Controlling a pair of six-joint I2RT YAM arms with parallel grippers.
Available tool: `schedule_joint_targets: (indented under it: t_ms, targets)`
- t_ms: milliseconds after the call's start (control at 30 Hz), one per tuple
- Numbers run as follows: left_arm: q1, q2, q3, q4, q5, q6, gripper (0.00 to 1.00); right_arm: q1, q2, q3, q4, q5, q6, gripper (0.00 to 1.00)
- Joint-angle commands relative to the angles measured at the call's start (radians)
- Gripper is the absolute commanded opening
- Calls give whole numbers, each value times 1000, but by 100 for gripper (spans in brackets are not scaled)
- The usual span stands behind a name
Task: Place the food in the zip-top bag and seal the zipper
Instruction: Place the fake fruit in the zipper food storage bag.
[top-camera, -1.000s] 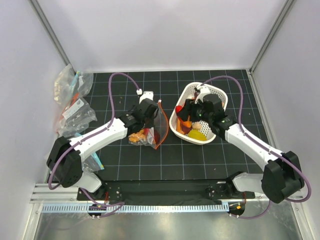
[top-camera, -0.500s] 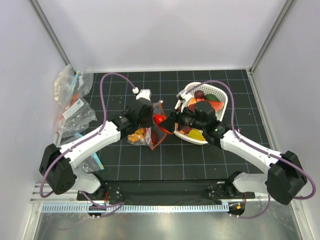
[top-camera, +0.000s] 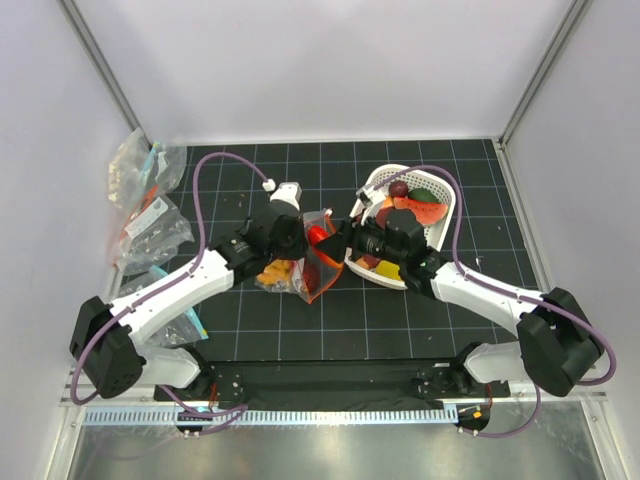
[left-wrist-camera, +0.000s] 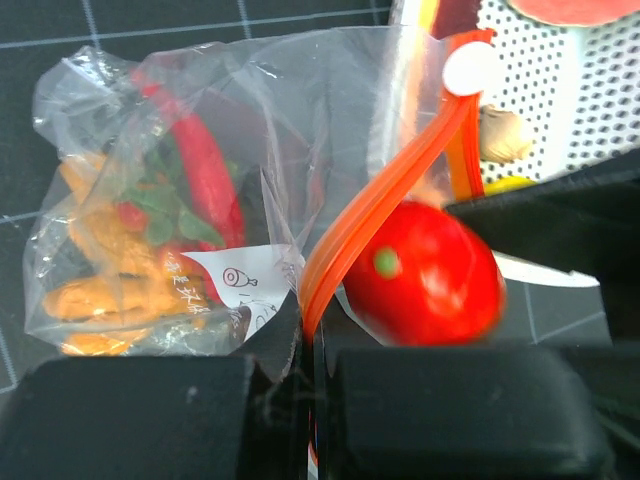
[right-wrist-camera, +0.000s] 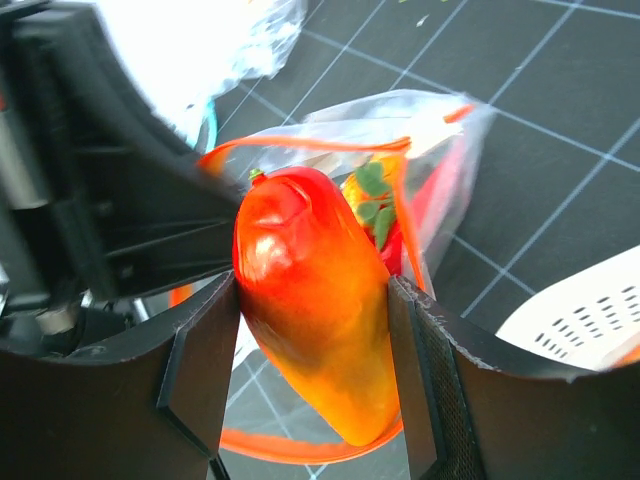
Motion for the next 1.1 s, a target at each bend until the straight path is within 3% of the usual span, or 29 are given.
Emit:
schedule_joint_targets:
  t_ms: [0,133,267,367,400,433,567,900,1033,1067]
  targets:
    - [1,-57,-14,90,53,5,0,3,-4,14,44,95,28,41]
    - [1,-69,-21,100,100,11,0,4,44,53,12,88,57,41]
    - [1,-84,-33,130,116,14,0,8,68,57,10,103,56,53]
    - [1,-97,-37,133,128,14,0,15,64,76,-19,77,40,78]
    - [1,-100,-41,136,117,12,0,18,58,76,-28,79,30,95]
    - [1,-97,-47,140,105,12,0,23,50,73,-25,82,22,100]
    - [4,-57,-6,71,11,-2,0,23,13,59,-22,79,0,99]
    - [42,-14,-2,24,-22,-47,0,24,-91,30,-71,158,-44,89]
    - [75,-70,-40,44,-35,-75,0,23,-131,19,-118,301,-49,79]
    - [78,-112,-53,53,-42,-80,0,23,-132,20,-134,319,-50,73]
